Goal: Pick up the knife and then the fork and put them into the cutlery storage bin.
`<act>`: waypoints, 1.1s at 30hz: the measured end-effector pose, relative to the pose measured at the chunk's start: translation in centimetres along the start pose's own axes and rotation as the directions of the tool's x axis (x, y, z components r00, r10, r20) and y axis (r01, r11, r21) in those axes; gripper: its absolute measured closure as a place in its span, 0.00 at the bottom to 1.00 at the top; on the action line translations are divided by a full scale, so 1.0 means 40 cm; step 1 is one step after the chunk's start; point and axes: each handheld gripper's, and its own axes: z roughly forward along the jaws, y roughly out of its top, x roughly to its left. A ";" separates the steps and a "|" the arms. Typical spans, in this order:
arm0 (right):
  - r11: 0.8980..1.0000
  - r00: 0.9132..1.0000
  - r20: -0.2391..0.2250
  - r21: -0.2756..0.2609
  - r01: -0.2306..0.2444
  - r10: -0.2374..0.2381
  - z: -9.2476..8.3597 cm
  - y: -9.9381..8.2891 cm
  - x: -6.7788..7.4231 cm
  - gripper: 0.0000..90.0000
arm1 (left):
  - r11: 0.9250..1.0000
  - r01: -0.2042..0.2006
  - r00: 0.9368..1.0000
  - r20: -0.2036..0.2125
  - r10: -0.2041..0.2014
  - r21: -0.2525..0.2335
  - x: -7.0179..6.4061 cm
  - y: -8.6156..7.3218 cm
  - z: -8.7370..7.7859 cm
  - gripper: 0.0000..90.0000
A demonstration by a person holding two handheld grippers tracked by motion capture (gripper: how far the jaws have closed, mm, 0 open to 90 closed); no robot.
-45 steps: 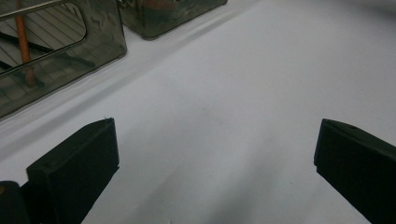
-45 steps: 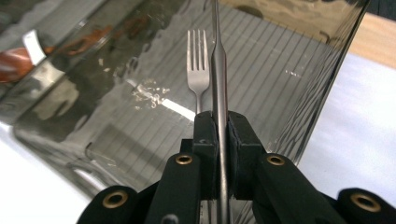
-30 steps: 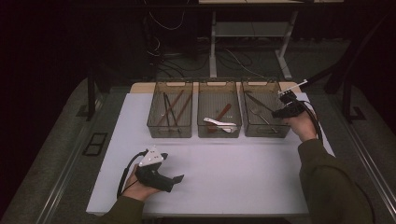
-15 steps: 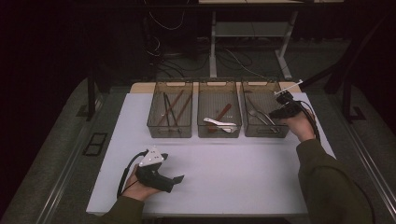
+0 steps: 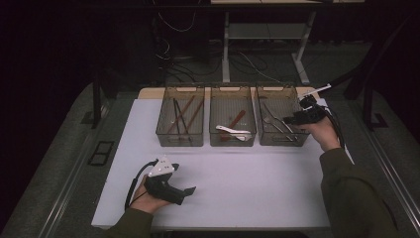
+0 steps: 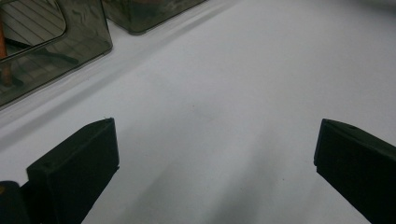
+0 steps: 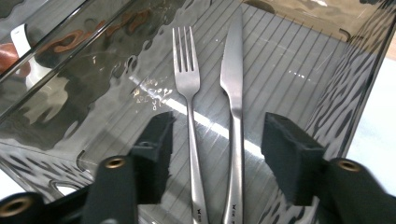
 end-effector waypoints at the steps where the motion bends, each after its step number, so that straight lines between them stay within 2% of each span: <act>1: 1.000 1.000 0.000 -0.008 0.006 -0.006 -0.002 0.000 0.001 0.44 | 1.000 0.001 1.000 0.001 -0.001 0.000 0.000 0.000 0.001 0.00; 4: 0.999 1.000 -0.014 -0.033 0.008 -0.008 -0.006 -0.001 0.000 0.38 | 1.000 0.006 1.000 0.004 -0.006 0.003 0.001 -0.001 0.003 0.00; 7: 0.999 1.000 -0.005 -0.046 0.025 -0.026 -0.013 -0.002 0.005 0.33 | 1.000 0.007 1.000 0.014 -0.007 0.007 0.003 0.001 0.007 0.00; 13: 0.994 0.998 -0.056 -0.104 0.024 -0.029 -0.037 -0.016 0.012 0.26 | 1.000 0.002 1.000 0.023 -0.002 0.014 0.001 0.005 0.015 0.00; 17: 0.989 0.997 -0.069 -0.147 0.019 -0.030 -0.051 -0.033 0.024 0.22 | 1.000 0.002 1.000 0.026 -0.002 0.012 -0.002 0.005 0.016 0.00; 27: 0.970 0.992 -0.112 -0.240 0.029 -0.058 -0.096 -0.064 0.074 0.17 | 1.000 0.001 1.000 0.031 -0.002 0.014 -0.001 0.004 0.017 0.00; 33: 0.958 0.984 -0.144 -0.278 0.064 -0.107 -0.123 -0.088 0.121 0.16 | 1.000 0.002 0.999 0.033 -0.003 0.016 -0.001 0.003 0.016 0.00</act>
